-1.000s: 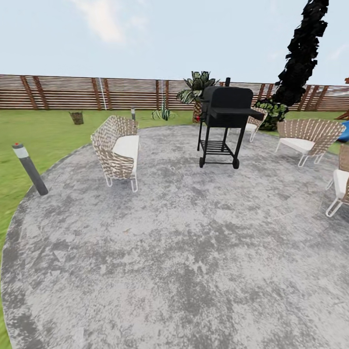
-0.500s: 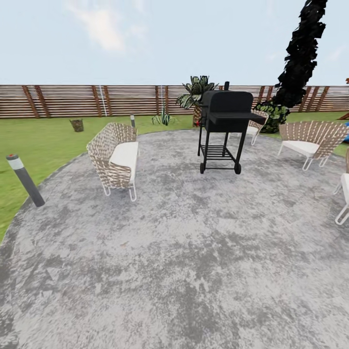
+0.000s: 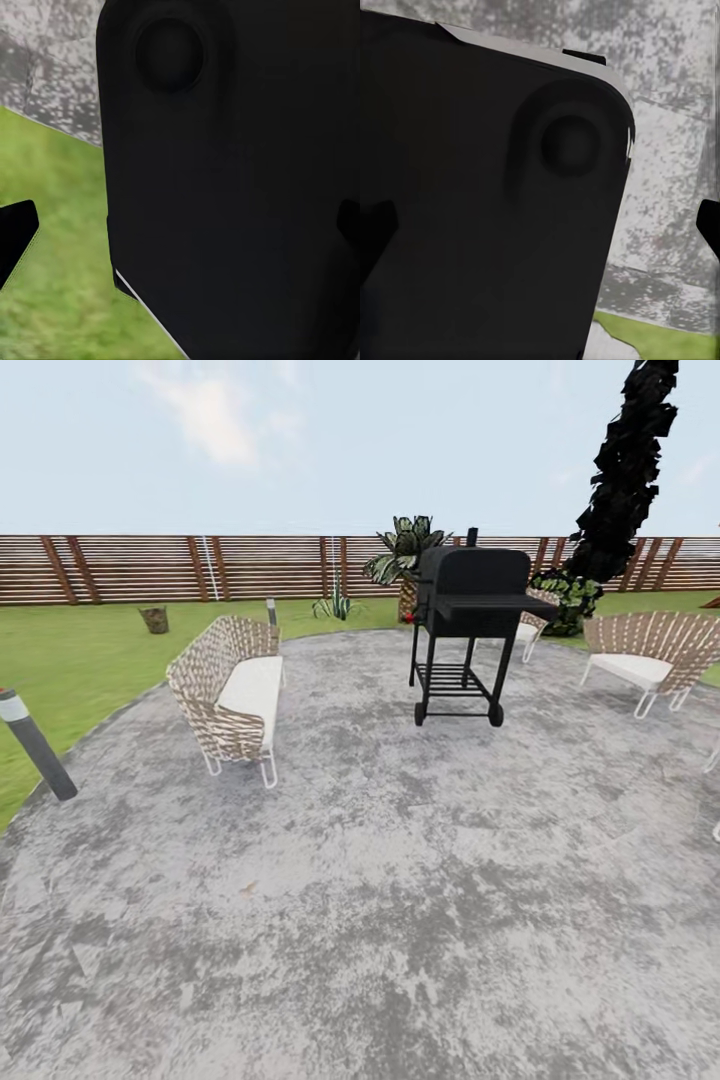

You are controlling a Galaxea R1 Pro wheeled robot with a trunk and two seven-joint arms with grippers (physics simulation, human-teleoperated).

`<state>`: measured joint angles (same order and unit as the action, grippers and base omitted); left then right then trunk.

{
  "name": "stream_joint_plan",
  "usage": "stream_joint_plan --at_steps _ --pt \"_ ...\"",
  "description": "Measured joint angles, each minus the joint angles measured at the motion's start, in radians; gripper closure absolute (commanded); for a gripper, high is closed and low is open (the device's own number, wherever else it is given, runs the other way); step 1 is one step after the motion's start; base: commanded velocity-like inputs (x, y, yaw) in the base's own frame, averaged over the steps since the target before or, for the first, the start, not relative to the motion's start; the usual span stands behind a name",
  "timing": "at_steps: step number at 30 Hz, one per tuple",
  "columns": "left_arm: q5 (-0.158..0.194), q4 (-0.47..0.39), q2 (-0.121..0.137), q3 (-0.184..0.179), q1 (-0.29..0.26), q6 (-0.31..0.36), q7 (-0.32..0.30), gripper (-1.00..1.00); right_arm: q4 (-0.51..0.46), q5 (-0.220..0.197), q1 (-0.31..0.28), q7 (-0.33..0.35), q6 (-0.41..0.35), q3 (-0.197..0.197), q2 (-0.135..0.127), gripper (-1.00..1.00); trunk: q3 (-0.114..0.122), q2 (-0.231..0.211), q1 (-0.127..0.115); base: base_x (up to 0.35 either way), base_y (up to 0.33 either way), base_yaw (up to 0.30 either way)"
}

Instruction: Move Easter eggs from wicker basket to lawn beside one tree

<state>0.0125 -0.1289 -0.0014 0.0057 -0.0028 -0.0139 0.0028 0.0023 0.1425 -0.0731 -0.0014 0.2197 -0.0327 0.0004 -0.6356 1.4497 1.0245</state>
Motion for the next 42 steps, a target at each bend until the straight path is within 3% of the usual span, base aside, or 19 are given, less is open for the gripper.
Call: stream_joint_plan --at_steps 42 --pt "0.000 0.000 0.000 0.000 0.000 0.000 0.000 -1.00 -0.002 -0.003 -0.001 0.000 0.002 0.000 0.000 -1.00 0.000 0.000 0.000 0.339 0.000 0.000"
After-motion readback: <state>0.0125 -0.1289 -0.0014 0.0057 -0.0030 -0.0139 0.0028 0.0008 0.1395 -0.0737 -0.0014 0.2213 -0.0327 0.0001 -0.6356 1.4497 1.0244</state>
